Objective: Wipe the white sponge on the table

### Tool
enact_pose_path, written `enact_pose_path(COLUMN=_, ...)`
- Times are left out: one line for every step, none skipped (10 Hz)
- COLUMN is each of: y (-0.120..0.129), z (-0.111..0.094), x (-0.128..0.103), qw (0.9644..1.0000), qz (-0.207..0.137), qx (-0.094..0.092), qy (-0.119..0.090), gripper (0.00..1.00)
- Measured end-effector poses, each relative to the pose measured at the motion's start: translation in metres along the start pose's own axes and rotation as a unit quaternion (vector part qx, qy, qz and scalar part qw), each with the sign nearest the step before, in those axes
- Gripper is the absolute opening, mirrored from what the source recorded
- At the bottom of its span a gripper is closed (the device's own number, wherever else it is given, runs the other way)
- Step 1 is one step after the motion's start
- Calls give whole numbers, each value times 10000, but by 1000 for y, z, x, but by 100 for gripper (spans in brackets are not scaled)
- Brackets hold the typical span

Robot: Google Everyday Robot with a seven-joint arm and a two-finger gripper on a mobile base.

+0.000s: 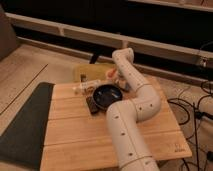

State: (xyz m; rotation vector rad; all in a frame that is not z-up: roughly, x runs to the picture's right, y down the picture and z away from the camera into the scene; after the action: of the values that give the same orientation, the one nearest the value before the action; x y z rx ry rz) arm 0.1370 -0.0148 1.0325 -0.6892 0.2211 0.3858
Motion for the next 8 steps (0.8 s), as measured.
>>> enact_pose_path(y=5, z=0, x=-2, qw=9999, qz=-35, qx=-94, qy=-13, gripper=0)
enact_pose_path(y=15, z=3, x=-4, qw=9996, qz=-79, qx=-263, qy=3, gripper=0)
enact_pose_path(y=24, z=6, x=-6, qw=9991, qz=-108, qx=-413, qy=2, gripper=0)
enact_pose_path(y=32, z=9, x=-7, qw=9984, qz=-132, qx=-548, qy=8, gripper=0)
enact_pose_path(y=37, z=11, x=-6, qw=9979, qz=-143, qx=-631, qy=31, gripper=0)
enact_pose_path(y=43, z=13, x=-3, qw=9971, qz=-119, qx=-739, qy=98, gripper=0)
enact_pose_path(y=47, z=13, x=1, qw=9967, qz=-73, qx=-796, qy=142, gripper=0)
enact_pose_path(y=51, z=14, x=11, qw=9961, qz=21, qx=-857, qy=214, gripper=0)
